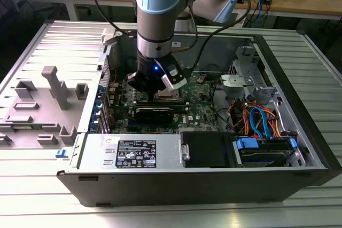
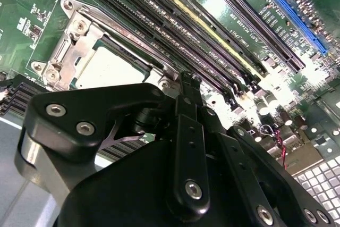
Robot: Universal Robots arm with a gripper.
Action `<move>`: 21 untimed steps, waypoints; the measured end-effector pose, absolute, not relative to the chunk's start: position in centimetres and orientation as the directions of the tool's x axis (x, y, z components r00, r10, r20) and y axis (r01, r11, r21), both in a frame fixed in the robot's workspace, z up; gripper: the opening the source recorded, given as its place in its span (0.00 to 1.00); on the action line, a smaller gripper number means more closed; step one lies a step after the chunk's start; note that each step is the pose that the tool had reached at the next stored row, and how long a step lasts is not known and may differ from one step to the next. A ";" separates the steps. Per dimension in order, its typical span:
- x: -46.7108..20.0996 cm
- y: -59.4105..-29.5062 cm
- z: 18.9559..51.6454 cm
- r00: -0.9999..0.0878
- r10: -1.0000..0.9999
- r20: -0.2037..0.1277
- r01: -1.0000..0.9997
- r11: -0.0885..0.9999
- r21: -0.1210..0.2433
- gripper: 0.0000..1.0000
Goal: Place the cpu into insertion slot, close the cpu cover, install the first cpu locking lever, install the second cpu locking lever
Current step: 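Install the second cpu locking lever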
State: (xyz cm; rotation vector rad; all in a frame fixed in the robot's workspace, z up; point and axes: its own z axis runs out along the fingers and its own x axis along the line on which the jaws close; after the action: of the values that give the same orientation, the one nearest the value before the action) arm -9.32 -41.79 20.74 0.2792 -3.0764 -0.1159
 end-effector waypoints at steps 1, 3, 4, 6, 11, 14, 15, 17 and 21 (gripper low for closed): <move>-9.3 -41.8 20.7 -0.982 -0.182 0.043 -0.178 0.981 0.080 0.11; -9.3 -41.8 20.7 -0.982 -0.183 0.043 -0.179 0.981 0.081 0.11; -9.3 -41.8 20.7 -0.982 -0.183 0.043 -0.180 0.980 0.082 0.11; -9.3 -41.8 20.7 -0.982 -0.185 0.042 -0.181 0.980 0.086 0.11; -9.3 -41.7 20.6 -0.981 -0.188 0.040 -0.183 0.978 0.097 0.11; -9.3 -41.7 20.7 -0.981 -0.189 0.040 -0.184 0.978 0.098 0.11; -9.3 -41.6 21.0 -0.981 -0.188 0.040 -0.184 0.978 0.098 0.11; -9.3 -41.6 21.7 -0.981 -0.188 0.040 -0.184 0.978 0.098 0.11; -9.3 -41.6 22.7 -0.981 -0.188 0.040 -0.184 0.978 0.098 0.11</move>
State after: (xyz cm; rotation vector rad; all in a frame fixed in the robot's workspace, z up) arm -9.26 -41.60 22.72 0.2894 -3.0757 -0.1450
